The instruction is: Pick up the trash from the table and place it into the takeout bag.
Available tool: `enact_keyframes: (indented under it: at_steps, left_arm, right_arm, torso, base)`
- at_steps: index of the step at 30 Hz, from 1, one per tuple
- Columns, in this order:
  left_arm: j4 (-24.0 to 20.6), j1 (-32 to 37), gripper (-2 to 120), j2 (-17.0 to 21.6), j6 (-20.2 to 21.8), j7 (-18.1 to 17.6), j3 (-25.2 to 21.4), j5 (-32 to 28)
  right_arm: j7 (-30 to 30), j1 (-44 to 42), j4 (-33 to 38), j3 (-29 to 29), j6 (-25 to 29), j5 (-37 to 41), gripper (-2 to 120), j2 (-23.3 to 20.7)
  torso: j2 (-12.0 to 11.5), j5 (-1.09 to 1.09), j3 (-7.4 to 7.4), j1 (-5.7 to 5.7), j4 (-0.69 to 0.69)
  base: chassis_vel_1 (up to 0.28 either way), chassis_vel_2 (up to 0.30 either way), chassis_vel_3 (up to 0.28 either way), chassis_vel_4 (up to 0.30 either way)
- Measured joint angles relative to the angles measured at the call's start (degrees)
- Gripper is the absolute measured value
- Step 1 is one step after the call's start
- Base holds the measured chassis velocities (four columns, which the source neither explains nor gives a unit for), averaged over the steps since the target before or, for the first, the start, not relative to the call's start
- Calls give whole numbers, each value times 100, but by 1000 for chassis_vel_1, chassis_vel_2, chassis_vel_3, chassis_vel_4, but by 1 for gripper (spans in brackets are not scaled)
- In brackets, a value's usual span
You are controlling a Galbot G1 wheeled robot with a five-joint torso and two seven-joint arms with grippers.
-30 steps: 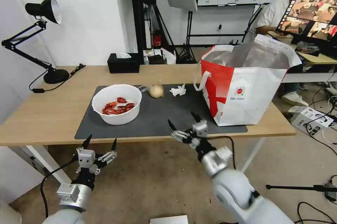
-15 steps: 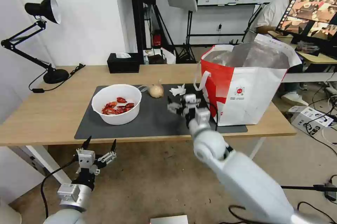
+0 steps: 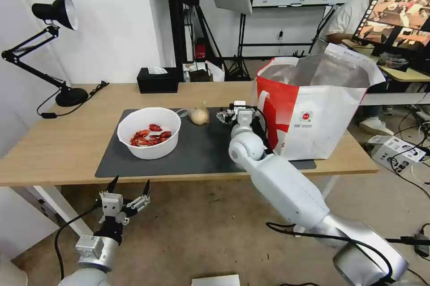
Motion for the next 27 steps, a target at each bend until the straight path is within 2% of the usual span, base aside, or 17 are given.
enact_keyframes:
  at_steps: [6, 27]
  left_arm:
    - [-2, 7, 100, -16, 0, 0, 16, -2]
    - [40, -22, 100, -4, 0, 3, 165, 57]
  right_arm:
    - [-131, 181, -465, 1, -8, -23, 100, 174]
    - [-447, 441, -896, 42, -538, 39, 100, 300]
  torso:
    - [0, 0, -1, 0, -1]
    - [1, 0, -1, -1, -1]
  base:
    - [0, 0, 0, 0]
    - [0, 0, 0, 0]
